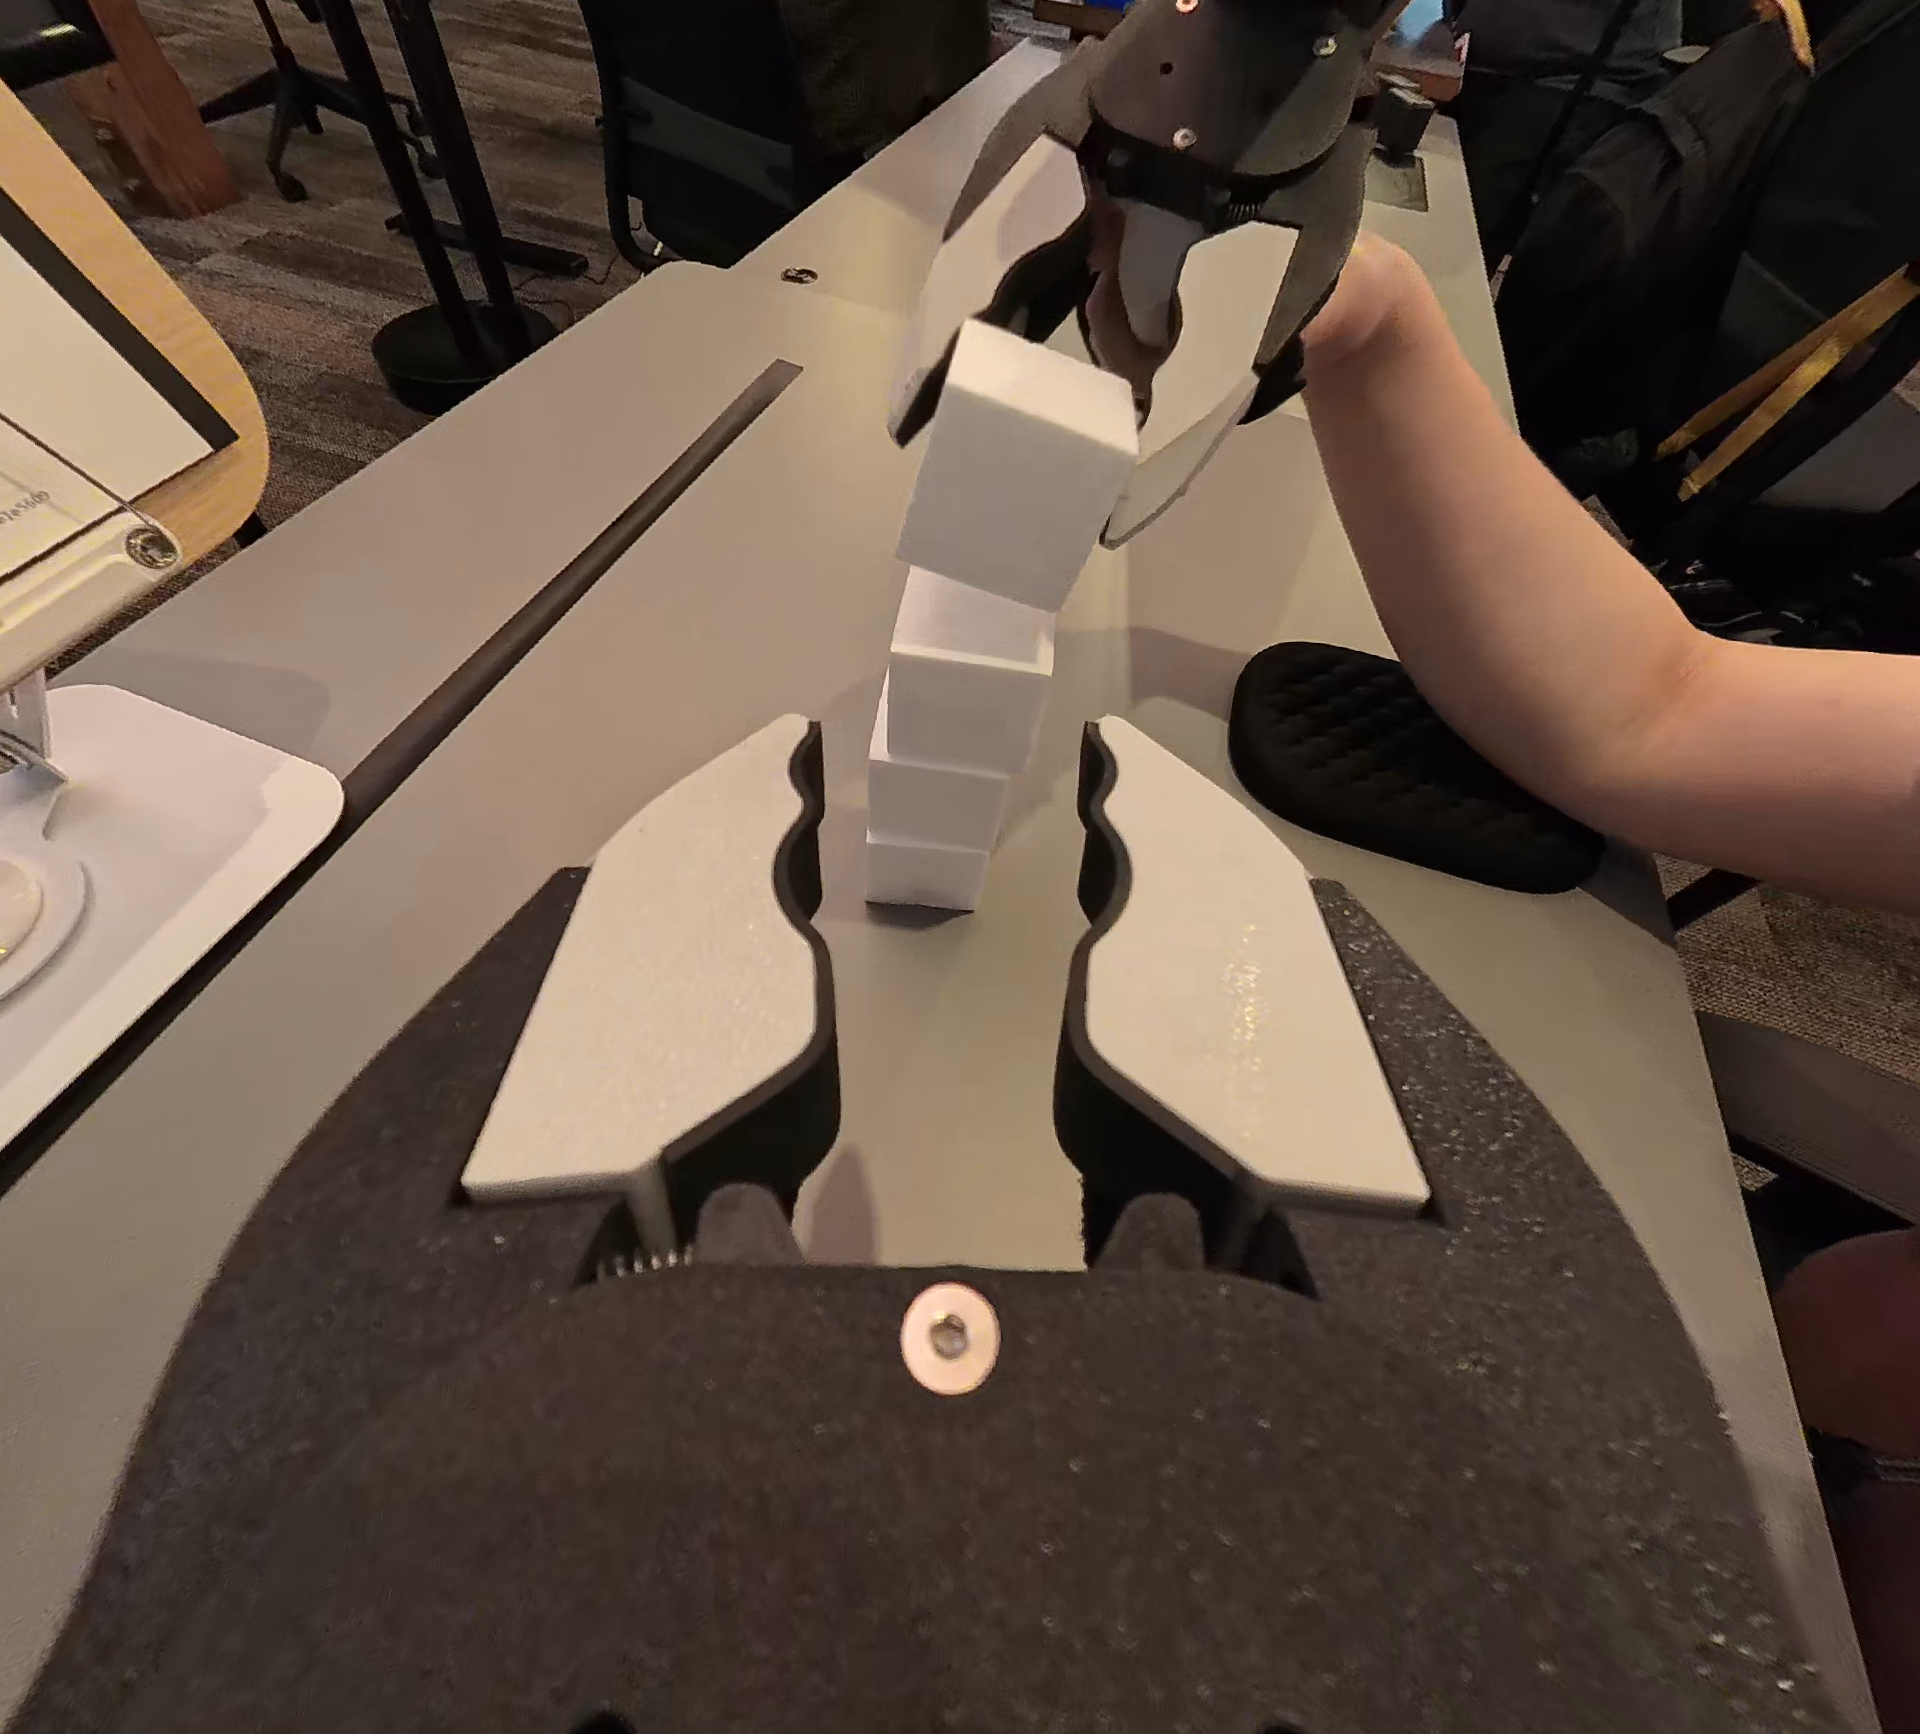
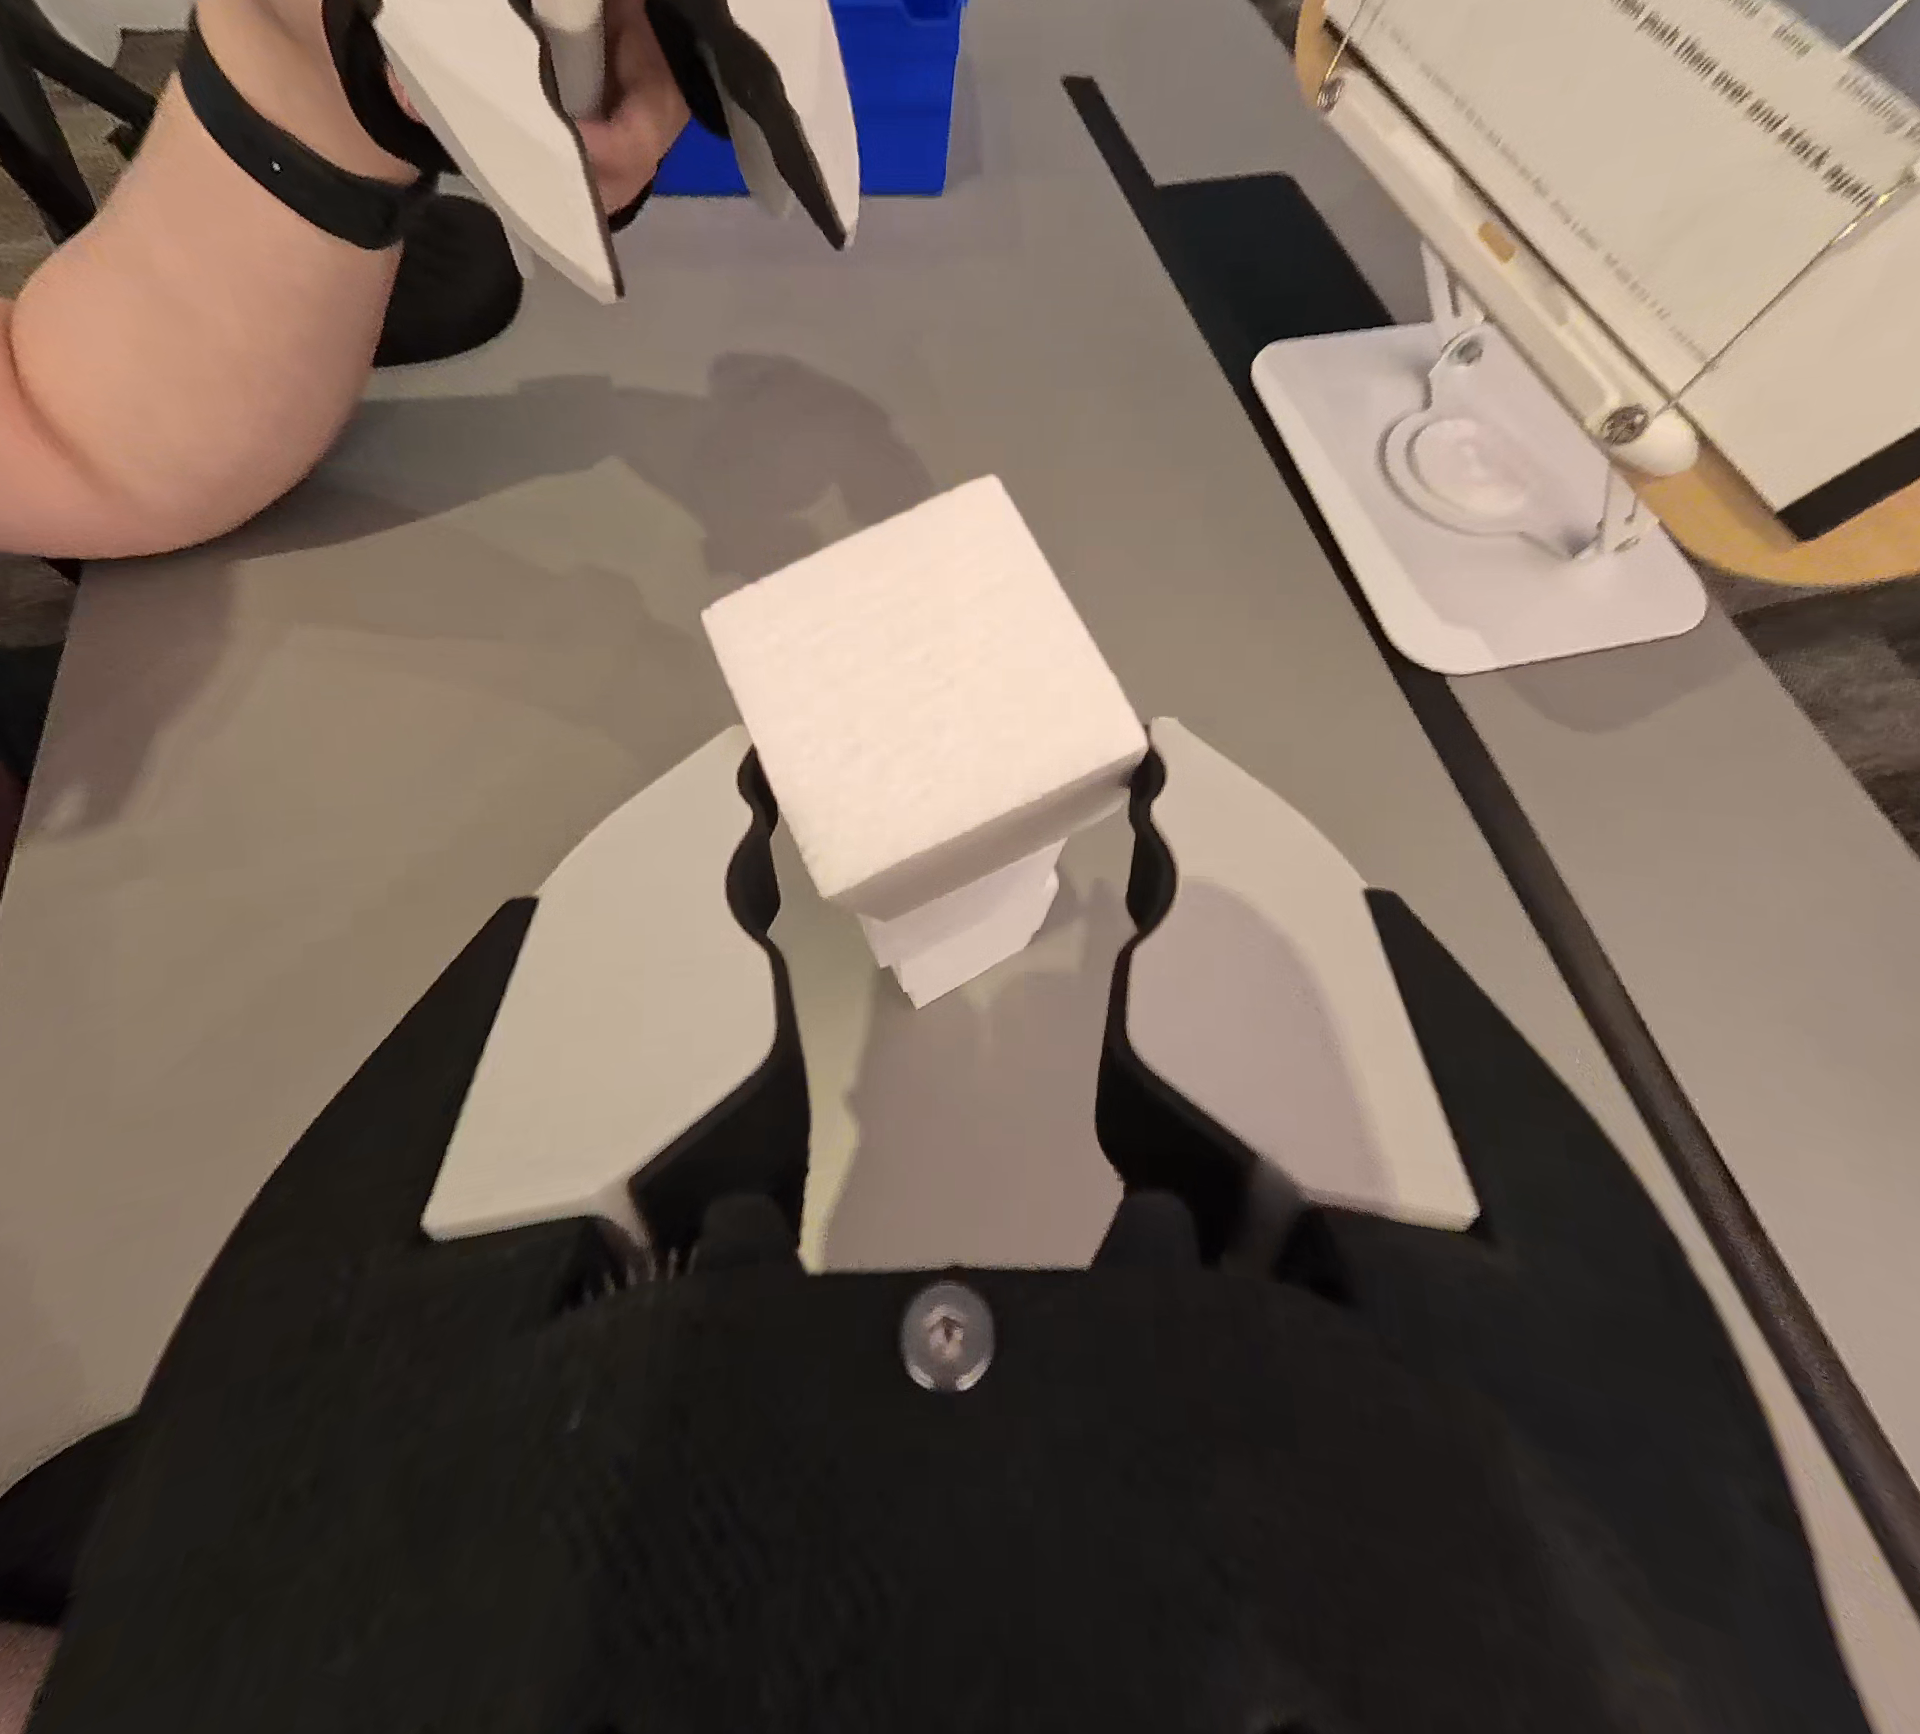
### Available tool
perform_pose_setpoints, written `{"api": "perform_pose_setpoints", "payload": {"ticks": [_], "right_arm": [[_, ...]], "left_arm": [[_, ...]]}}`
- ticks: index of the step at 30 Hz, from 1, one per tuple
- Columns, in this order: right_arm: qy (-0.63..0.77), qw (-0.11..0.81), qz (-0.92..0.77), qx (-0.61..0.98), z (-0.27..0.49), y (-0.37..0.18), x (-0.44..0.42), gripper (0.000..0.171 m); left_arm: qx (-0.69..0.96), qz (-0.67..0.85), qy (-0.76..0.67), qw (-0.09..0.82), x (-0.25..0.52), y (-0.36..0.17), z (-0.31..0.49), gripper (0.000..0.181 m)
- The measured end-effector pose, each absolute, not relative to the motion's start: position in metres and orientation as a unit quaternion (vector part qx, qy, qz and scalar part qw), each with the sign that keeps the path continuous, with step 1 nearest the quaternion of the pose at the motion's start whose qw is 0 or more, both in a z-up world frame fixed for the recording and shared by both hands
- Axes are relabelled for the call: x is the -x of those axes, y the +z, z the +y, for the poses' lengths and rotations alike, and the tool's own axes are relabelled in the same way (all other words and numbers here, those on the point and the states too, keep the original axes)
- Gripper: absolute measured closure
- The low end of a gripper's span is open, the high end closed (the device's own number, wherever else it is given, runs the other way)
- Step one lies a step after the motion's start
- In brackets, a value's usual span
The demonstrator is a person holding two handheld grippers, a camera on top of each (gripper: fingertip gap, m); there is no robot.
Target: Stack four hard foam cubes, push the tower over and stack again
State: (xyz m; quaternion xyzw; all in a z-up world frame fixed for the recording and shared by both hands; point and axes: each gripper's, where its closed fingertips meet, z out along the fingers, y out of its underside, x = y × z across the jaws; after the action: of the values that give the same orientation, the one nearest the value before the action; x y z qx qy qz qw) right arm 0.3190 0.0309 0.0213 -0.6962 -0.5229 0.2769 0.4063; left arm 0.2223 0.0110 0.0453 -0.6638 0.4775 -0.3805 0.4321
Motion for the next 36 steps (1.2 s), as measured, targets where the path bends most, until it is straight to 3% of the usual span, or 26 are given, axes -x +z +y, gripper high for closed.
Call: {"api": "perform_pose_setpoints", "payload": {"ticks": [12,14,22,26,31,32,36], "right_arm": [[0.249,0.373,-0.544,0.71,0.034,0.001,-0.311,0.104],[0.239,0.378,-0.545,0.71,0.036,-0.001,-0.311,0.091],[0.242,0.499,-0.517,0.652,0.029,0.049,-0.342,0.076],[0.198,0.47,-0.509,0.693,0.035,0.019,-0.385,0.097],[0.196,0.384,-0.512,0.743,0.048,-0.039,-0.406,0.149],[0.212,0.37,-0.513,0.745,0.049,-0.048,-0.405,0.166],[0.227,0.334,-0.511,0.759,0.06,-0.085,-0.4,0.17]], "left_arm": [[0.667,0.487,-0.377,0.418,-0.228,0.038,0.009,0.134],[0.667,0.488,-0.377,0.418,-0.228,0.038,0.009,0.134],[0.669,0.481,-0.374,0.426,-0.218,0.041,0.013,0.134],[0.675,0.464,-0.37,0.439,-0.2,0.046,0.021,0.134],[0.68,0.417,-0.38,0.468,-0.166,0.06,0.033,0.134],[0.68,0.406,-0.384,0.474,-0.16,0.063,0.035,0.134],[0.683,0.378,-0.402,0.479,-0.145,0.068,0.04,0.136]]}}
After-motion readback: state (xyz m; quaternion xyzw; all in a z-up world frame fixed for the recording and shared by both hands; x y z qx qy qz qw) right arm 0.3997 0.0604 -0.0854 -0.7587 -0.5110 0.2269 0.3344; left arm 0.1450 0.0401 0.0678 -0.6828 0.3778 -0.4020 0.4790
